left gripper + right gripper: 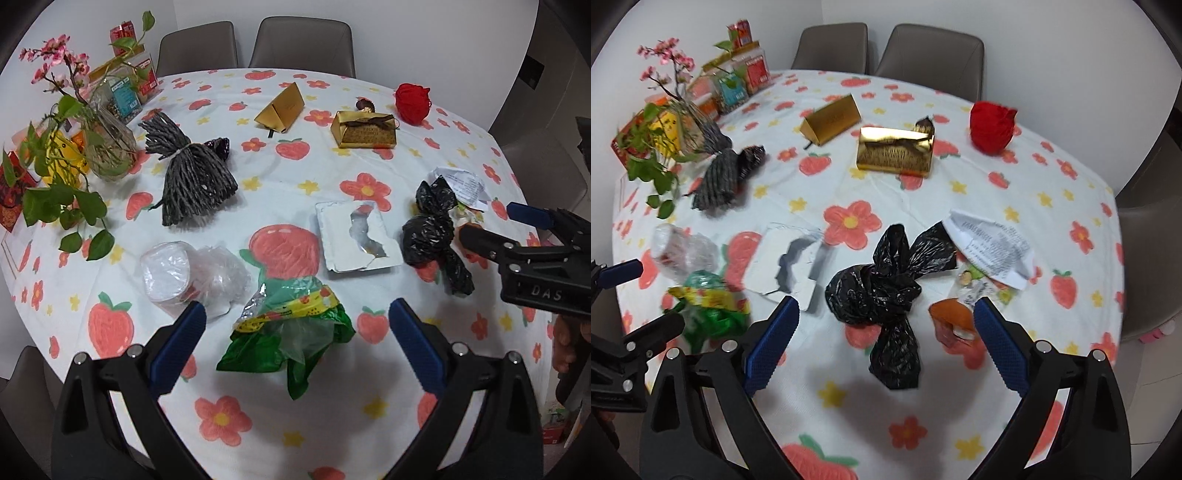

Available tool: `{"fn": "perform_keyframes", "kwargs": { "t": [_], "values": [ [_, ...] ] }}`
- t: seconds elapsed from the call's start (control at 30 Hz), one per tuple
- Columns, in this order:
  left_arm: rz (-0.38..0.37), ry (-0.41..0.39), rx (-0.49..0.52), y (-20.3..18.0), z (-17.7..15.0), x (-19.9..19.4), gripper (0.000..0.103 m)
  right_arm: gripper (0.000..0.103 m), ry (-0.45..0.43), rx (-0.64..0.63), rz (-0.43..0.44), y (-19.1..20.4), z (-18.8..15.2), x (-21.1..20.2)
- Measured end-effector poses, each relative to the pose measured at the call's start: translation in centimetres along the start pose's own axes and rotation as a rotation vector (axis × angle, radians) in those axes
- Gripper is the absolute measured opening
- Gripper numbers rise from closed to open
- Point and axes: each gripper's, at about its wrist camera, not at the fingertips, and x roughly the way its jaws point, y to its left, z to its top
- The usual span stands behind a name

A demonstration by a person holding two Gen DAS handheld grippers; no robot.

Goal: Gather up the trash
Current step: 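Grasp the green wrapper with the left tool while the right tool grasps the black bag, then carry both items to the metal bin and open both tools to drop them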

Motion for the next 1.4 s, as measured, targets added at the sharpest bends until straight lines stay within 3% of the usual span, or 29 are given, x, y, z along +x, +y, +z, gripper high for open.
{"fn": "perform_keyframes", "kwargs": {
  "t": [0.1, 0.17, 0.2, 0.23, 0.3, 0.4, 0.43, 0.5, 0.8, 1.0, 1.2, 1.4],
  "values": [
    [-0.014, -0.002, -0.009, 0.7, -0.3, 2.4, 0.099, 0.091, 0.016, -0.014, -0.022, 0.3, -0.3, 3.0],
    [-0.020, 0.007, -0.004, 1.0, -0.6, 3.9, 0.096, 0.086, 0.039, -0.016, -0.023, 0.4, -0.6, 4.7],
    [-0.023, 0.008, -0.002, 1.0, -0.7, 4.4, 0.093, 0.077, 0.056, -0.016, -0.012, 0.4, -0.8, 5.3],
    [-0.035, 0.013, -0.001, 1.1, -0.9, 5.0, 0.078, 0.069, 0.064, -0.019, 0.001, 0.4, -1.0, 5.6],
    [-0.054, -0.007, -0.015, 1.4, -1.0, 5.3, 0.075, 0.058, 0.073, -0.034, 0.017, 0.7, -1.1, 6.1],
    [-0.064, -0.027, -0.006, 1.2, -0.7, 4.8, 0.062, 0.042, 0.057, -0.069, 0.011, 1.3, -1.0, 5.6],
    [-0.078, -0.029, -0.010, 1.2, -0.6, 4.5, 0.053, 0.037, 0.057, -0.069, 0.020, 1.4, -0.9, 5.3],
    [-0.080, -0.030, -0.007, 1.0, -0.5, 3.9, 0.051, 0.033, 0.049, -0.056, 0.041, 1.3, -0.8, 4.6],
    [-0.137, -0.079, 0.066, -1.4, 0.7, -0.9, 0.048, 0.031, -0.021, -0.005, 0.034, -0.5, -1.1, -1.2],
    [-0.218, -0.107, 0.201, -6.4, 1.9, -3.0, 0.048, 0.031, -0.053, 0.115, -0.040, -4.7, -3.9, -5.9],
    [-0.356, -0.098, 0.401, -14.6, 2.2, -3.6, 0.048, 0.031, -0.070, 0.318, -0.183, -10.9, -9.5, -10.7],
    [-0.501, -0.060, 0.611, -24.0, -0.2, -4.0, 0.048, 0.031, -0.067, 0.568, -0.345, -17.2, -18.0, -15.5]
  ]
}}
